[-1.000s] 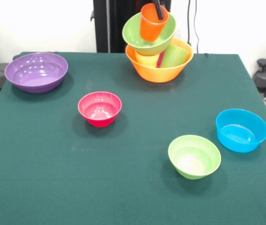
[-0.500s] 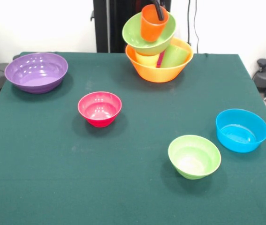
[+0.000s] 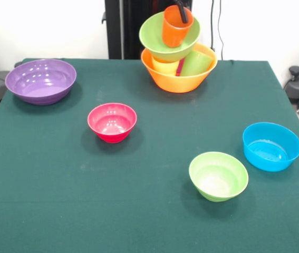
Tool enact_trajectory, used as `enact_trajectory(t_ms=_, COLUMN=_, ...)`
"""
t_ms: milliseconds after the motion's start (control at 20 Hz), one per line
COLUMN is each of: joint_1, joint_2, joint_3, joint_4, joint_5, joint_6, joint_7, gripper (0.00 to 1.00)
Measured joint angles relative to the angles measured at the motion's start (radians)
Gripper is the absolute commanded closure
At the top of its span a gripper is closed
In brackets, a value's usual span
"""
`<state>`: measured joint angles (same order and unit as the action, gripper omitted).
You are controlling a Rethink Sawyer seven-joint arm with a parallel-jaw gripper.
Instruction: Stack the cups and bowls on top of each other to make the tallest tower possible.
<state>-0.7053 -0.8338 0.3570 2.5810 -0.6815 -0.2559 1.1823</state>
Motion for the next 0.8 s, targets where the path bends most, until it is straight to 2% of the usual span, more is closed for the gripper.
enact_trajectory(t_ms=800, joint_1=0.024, joint_2=-0.007, joint_3=-0.031, joint_4=0.000, joint_5=0.000, joint_6=0.000, joint_7=0.000, gripper=1.00)
